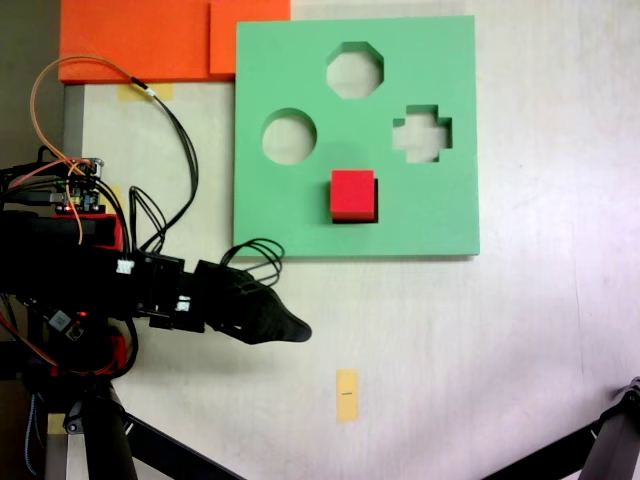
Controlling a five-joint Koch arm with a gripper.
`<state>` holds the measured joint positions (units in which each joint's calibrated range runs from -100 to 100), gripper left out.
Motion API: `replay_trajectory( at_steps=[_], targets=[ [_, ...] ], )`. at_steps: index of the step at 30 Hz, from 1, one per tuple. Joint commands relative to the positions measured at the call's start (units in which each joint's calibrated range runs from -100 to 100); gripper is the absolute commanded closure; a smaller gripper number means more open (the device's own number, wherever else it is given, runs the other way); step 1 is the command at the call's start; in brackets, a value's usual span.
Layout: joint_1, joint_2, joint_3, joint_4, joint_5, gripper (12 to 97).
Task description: Put the square block into the corresponding hole
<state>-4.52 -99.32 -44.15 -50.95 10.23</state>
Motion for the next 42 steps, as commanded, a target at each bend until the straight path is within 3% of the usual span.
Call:
replay_trajectory(
  at_steps=[1,4,9,11,17,26,42],
  targets=[
    [-0.1,-0.68,-9.79,13.26,-0.59,54.7],
    [0.24,-0.68,-26.94,29.63,-0.59,54.8],
    [0.63,-0.68,-55.85,77.39,-7.81,60.0],
    [1.61,-0.68,-55.85,77.0,-7.86,59.9],
    [2.39,-0.68,-55.85,51.1,-7.86,60.0],
    [5.03,-0.68,-55.85,51.1,-7.72,62.5],
    [4.2,-0.68,-55.85,52.64,-7.72,59.1]
  ],
)
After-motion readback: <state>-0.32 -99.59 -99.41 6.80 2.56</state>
